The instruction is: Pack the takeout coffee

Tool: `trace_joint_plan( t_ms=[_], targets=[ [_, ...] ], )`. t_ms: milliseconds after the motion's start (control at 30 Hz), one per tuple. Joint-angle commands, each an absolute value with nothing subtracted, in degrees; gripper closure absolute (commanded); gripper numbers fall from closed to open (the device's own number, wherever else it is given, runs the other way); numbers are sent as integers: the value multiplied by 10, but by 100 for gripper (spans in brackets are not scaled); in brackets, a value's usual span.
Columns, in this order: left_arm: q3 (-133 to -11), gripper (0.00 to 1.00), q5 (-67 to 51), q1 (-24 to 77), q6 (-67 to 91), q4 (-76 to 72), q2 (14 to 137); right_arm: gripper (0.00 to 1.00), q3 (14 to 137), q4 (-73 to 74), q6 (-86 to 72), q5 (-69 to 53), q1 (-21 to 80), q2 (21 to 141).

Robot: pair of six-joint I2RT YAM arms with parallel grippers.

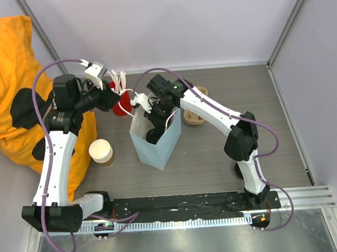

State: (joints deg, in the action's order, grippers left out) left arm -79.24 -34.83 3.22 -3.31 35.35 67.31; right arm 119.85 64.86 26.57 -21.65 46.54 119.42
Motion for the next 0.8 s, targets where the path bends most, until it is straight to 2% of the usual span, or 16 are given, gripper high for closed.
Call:
trace_joint_plan(
  t_ms=[0,767],
  targets=[
    [-790,82,-365,26,-25,325,657,99,1196,628,256,-215,468,1194],
    [-786,82,-368,22,-23,323,652,99,1153,595,244,-187,472,1186]
  ],
)
